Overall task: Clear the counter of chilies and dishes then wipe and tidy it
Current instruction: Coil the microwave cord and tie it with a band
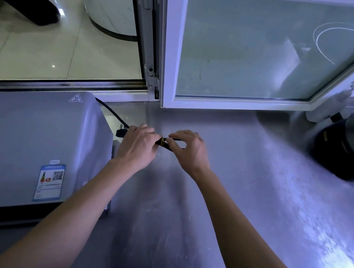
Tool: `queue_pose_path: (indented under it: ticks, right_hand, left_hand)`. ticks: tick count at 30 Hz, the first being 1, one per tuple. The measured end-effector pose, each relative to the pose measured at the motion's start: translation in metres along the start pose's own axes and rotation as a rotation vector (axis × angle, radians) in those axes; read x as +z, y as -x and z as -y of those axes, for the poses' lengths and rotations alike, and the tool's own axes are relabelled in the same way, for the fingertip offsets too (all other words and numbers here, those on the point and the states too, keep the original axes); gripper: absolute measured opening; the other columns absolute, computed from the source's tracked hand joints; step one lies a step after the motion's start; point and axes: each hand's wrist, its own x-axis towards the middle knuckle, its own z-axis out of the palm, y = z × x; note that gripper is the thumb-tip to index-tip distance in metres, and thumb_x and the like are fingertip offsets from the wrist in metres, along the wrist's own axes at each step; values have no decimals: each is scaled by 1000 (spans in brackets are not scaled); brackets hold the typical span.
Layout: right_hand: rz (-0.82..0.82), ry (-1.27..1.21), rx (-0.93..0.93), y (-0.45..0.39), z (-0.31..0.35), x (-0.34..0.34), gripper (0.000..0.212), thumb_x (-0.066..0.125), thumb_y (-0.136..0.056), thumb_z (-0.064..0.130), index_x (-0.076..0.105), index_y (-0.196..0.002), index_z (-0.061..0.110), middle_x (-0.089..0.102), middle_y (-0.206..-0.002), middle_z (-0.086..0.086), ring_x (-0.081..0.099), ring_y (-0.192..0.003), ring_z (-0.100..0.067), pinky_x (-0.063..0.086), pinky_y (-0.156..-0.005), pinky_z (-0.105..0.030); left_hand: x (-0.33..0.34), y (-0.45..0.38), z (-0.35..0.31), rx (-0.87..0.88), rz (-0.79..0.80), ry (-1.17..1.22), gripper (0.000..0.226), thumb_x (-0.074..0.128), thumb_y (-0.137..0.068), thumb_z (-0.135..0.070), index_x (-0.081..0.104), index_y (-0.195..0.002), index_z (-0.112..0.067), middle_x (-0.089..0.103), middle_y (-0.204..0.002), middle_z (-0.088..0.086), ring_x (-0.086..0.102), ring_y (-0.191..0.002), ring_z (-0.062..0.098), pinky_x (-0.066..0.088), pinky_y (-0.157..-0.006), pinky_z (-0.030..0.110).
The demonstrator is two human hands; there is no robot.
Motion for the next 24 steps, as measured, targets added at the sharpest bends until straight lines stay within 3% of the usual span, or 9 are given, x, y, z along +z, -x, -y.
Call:
queue_pose_path:
  ticks: [7,13,24]
  right_hand:
    - [51,214,-199,2,-22,1,40,69,-92,36,66,-129,22,61,-134,-2,51,-122,-30,47,-94,-49]
    - [76,286,-249,-14,-40,14,38,68,-93,33,65,-130,25,58,-135,-2,49,-123,-29,45,-93,-47]
    - [173,345,-284,-54,-66,53,41,72,-89,26,66,-129,20,59,-136,-8,51,-125,-35,41,-95,-46]
  left_hand:
    - [18,-9,3,-28,-13,-32,11,71,-84,-13,74,-95,-16,60,-82,-1,56,-91,27,42,-84,40]
    - [41,-18,2,-107,6,-116,11,67,-86,-20,65,-96,-19,64,-96,-2,57,-103,24,35,-98,44]
    - [88,-38,28,-207,53,-213,14,65,-85,-20,63,-99,-20,65,-96,-3,59,-101,22,20,-112,47]
